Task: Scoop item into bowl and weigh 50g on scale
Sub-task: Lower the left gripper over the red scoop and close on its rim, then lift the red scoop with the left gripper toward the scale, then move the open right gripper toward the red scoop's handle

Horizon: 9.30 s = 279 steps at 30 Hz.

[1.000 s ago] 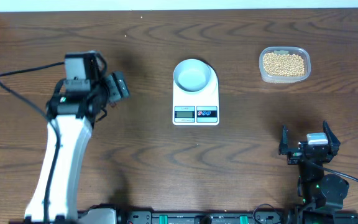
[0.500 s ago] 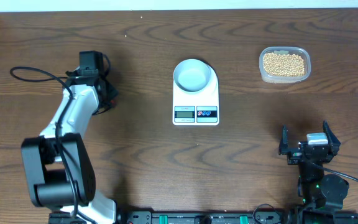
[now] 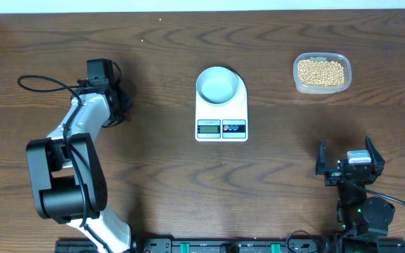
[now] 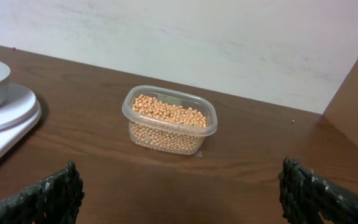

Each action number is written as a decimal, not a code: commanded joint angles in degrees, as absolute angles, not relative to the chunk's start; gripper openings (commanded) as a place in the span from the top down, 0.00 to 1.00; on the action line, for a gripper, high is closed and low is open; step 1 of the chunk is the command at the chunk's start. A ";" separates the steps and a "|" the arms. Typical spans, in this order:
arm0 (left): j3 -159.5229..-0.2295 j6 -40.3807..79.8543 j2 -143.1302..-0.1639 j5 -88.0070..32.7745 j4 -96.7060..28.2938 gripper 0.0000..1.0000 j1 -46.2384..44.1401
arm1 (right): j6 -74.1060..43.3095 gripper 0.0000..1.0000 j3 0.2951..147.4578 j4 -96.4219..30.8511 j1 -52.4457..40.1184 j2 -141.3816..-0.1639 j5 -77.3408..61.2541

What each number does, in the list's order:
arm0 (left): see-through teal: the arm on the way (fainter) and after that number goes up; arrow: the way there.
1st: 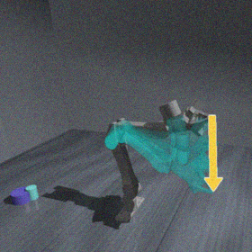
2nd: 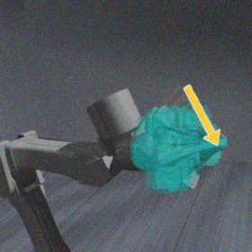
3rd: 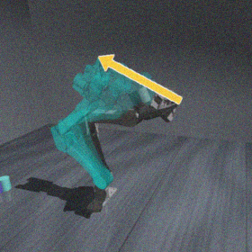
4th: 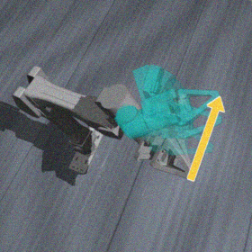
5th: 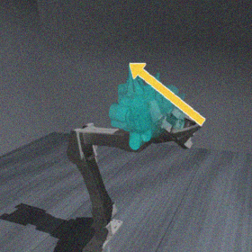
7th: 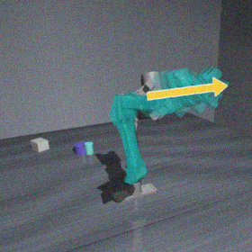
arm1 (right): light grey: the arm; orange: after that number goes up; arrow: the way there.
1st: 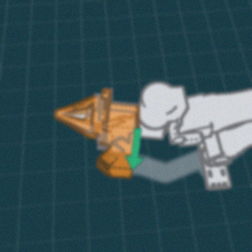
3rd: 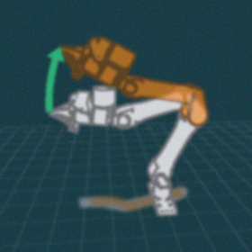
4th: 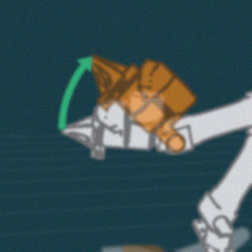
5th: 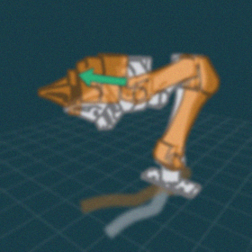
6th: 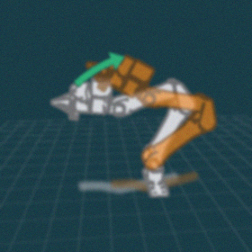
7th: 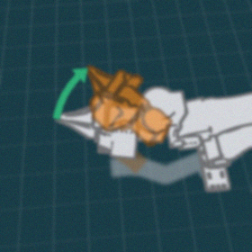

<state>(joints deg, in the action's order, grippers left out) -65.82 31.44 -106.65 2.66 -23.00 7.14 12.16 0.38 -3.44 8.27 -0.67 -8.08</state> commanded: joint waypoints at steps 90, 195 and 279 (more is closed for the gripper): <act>-66.63 21.61 -111.50 -13.56 -10.28 0.64 20.38 | 12.29 0.01 0.32 -3.68 7.84 -0.32 -8.05; -65.91 35.14 -60.99 -22.09 -42.44 0.93 -4.12 | -9.96 0.01 0.32 14.55 7.81 -0.34 -53.01; -65.91 42.57 -65.12 -25.41 -35.24 0.93 -4.12 | -27.75 0.01 45.01 26.39 -5.58 -78.67 -69.65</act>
<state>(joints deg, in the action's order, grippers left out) -66.02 41.82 -64.66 -23.16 -36.62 -3.88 -31.22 43.55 28.05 -3.86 -76.97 -72.42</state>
